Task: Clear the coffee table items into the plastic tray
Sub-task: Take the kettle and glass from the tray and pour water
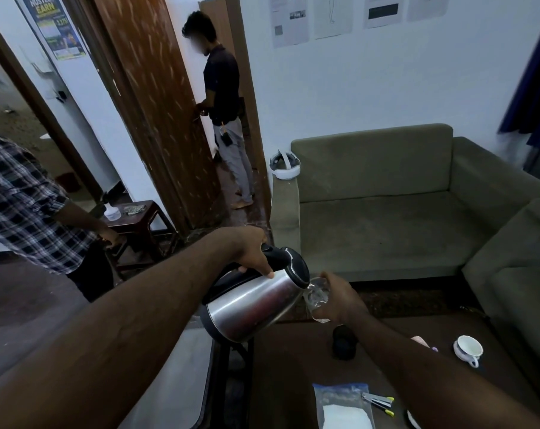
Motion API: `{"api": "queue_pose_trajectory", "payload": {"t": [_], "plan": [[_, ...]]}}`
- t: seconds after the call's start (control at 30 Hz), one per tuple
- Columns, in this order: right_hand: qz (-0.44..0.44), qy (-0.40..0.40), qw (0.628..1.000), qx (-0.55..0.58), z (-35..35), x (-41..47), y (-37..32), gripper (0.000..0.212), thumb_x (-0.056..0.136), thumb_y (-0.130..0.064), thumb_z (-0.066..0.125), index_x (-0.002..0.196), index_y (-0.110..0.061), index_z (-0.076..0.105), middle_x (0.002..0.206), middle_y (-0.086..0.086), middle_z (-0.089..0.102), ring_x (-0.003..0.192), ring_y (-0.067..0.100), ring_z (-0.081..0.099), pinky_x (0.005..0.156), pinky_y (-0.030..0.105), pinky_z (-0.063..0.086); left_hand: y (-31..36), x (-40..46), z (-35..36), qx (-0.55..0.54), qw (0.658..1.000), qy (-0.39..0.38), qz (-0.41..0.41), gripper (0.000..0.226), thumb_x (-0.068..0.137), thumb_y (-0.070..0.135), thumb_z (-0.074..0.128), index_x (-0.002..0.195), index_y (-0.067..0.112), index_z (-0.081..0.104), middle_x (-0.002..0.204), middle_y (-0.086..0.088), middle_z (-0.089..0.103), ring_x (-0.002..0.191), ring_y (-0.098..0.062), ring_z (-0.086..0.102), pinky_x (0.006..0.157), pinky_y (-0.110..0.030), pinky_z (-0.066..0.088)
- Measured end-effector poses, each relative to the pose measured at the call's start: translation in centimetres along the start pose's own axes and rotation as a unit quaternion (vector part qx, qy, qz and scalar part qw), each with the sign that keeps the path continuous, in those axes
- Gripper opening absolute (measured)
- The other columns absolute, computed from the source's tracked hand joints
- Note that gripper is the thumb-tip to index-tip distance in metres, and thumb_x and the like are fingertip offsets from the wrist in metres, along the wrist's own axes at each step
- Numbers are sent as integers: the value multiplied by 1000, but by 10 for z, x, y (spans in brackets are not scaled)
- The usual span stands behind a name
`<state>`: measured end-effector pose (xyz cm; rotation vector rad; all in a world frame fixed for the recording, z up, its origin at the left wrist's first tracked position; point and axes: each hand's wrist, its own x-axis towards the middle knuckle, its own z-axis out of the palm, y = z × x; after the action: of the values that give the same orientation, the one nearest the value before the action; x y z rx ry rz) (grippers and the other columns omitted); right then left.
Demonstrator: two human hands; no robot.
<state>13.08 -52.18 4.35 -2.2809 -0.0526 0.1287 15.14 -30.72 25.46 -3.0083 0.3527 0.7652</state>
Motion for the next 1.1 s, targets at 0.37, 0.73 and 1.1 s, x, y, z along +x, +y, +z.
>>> {"api": "queue_pose_trajectory", "payload": {"t": [0.37,0.73,1.1], "plan": [[1,2,1000,-2,-6,-11,4,76,46,-30,85,116,-27,54,114,-10,64,101,13,64,83,33,57,1,-9,-16,18,1000,-4,1,45,68,52,79,94,17,64,65,-3,71,62,-18,67,65,-27,49],[21,5,1000,-4,-5,-20,10,76,47,-32,85,114,-24,53,114,-6,60,99,14,61,79,31,55,-2,-17,-36,14,1000,-6,-4,52,65,52,81,96,12,69,81,-8,77,67,-20,70,61,-26,48],[21,10,1000,-1,-5,-25,13,70,51,-27,85,115,-20,57,104,-12,59,96,8,61,68,15,44,-8,-19,-43,-12,1000,-17,-1,54,63,49,84,97,9,70,71,-8,74,55,-19,65,53,-23,52]]}}
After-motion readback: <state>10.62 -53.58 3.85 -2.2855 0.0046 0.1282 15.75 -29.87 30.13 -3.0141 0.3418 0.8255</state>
